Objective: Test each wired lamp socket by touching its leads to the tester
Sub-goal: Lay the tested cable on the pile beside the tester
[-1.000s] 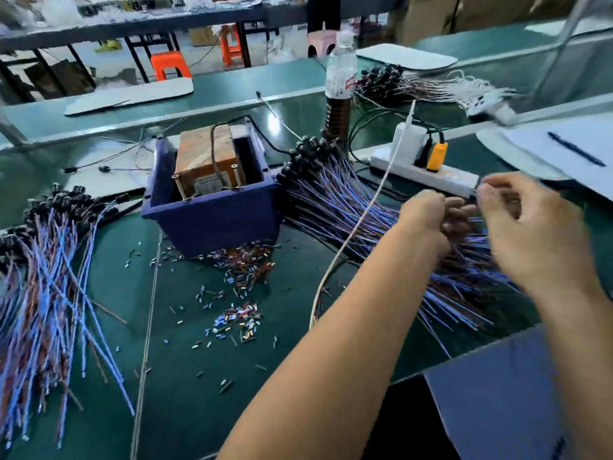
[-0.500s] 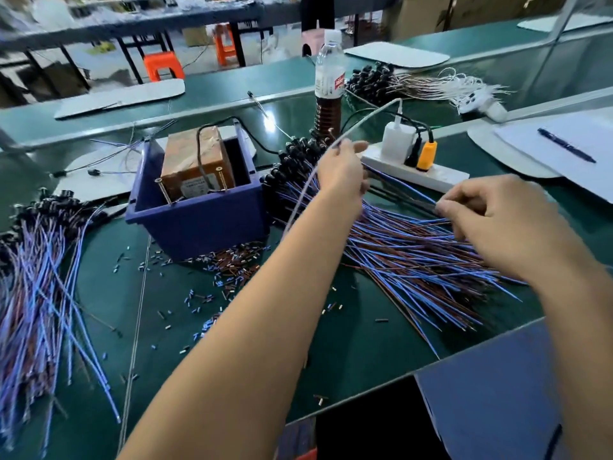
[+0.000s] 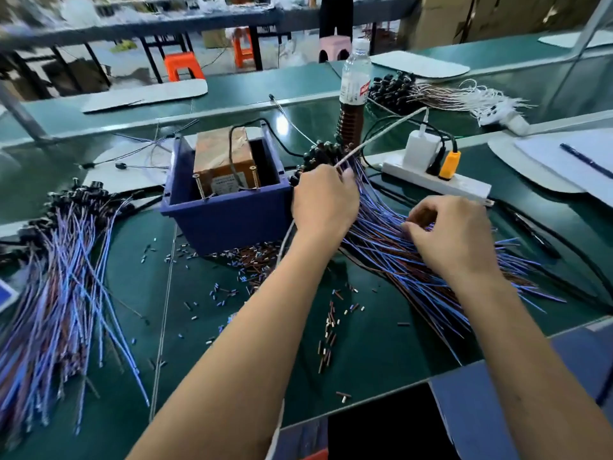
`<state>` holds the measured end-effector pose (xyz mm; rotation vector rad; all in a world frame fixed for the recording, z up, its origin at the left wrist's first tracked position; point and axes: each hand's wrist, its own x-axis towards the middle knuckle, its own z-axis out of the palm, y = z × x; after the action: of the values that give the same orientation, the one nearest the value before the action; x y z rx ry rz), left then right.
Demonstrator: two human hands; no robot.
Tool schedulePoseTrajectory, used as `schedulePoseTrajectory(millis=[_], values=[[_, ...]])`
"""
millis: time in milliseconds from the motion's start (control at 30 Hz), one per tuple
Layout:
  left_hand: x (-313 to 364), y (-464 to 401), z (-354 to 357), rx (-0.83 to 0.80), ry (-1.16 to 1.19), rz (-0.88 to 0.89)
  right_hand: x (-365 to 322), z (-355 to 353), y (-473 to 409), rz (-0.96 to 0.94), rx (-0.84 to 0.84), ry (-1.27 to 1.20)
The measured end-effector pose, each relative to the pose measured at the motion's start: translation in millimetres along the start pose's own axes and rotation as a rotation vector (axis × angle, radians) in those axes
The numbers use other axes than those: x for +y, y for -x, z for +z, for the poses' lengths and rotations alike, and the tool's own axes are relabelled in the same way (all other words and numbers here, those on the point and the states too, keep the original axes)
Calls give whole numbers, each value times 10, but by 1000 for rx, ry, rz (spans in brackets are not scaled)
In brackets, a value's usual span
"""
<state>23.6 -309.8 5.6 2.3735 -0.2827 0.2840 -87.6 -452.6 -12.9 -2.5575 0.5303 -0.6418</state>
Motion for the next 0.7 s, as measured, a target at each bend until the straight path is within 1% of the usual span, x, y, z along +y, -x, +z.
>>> schedulePoseTrajectory(millis=[100,167,200,267,300,367,433,500,567,633,700], values=[[-102,183,-212,-91,83,53,-235,-7,52,-76,117,-87],[-233,293,-442,-128,90,54,-545,52,144,-179,143,-185],[-308,341,-555,-137,78,41,-713,91,200,-244,126,-234],[-568,432,-807,-123,33,-22,-1084,254,347,-357,4,-322],[-753,481,-946,-99,-2,-80,-1277,372,434,-394,-92,-349],[-1072,540,-1180,-13,-92,-203,-1585,592,544,-433,-276,-319],[-1400,597,-1412,145,-242,-308,-1941,860,651,-476,-471,-206],[-1684,625,-1609,323,-387,-356,-2304,1100,762,-554,-640,-140],[-1943,600,-1749,422,-495,-396,-2584,1293,837,-622,-766,-85],[-2199,540,-1870,392,-590,-484,-2753,1447,858,-637,-843,-10],[-2388,474,-1940,306,-696,-591,-2816,1539,838,-634,-855,45]])
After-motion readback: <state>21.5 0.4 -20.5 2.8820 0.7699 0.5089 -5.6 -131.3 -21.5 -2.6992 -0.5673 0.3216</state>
